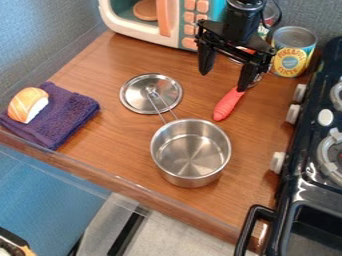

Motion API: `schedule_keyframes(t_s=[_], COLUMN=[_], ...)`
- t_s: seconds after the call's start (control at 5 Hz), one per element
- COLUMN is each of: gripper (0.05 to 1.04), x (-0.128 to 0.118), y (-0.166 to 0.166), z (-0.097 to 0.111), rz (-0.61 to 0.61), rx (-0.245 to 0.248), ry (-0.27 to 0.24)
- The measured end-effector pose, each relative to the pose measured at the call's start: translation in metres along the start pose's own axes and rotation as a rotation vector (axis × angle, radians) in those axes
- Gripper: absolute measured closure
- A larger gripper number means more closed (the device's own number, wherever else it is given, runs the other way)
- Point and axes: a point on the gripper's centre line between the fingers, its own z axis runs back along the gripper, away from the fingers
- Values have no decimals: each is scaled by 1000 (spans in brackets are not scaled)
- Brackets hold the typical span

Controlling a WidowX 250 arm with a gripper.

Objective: Move the lid to the left of the table

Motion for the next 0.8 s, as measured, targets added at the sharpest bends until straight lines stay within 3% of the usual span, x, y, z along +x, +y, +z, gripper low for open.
schedule_keyframes(t_s=[0.4, 0.6, 0.8], gripper=[83, 83, 83], x=[-6, -9, -15], y=[15, 41, 57], z=[-23, -27, -37], rz=[37, 77, 51], rx=[-14, -32, -18], ry=[56, 64, 62])
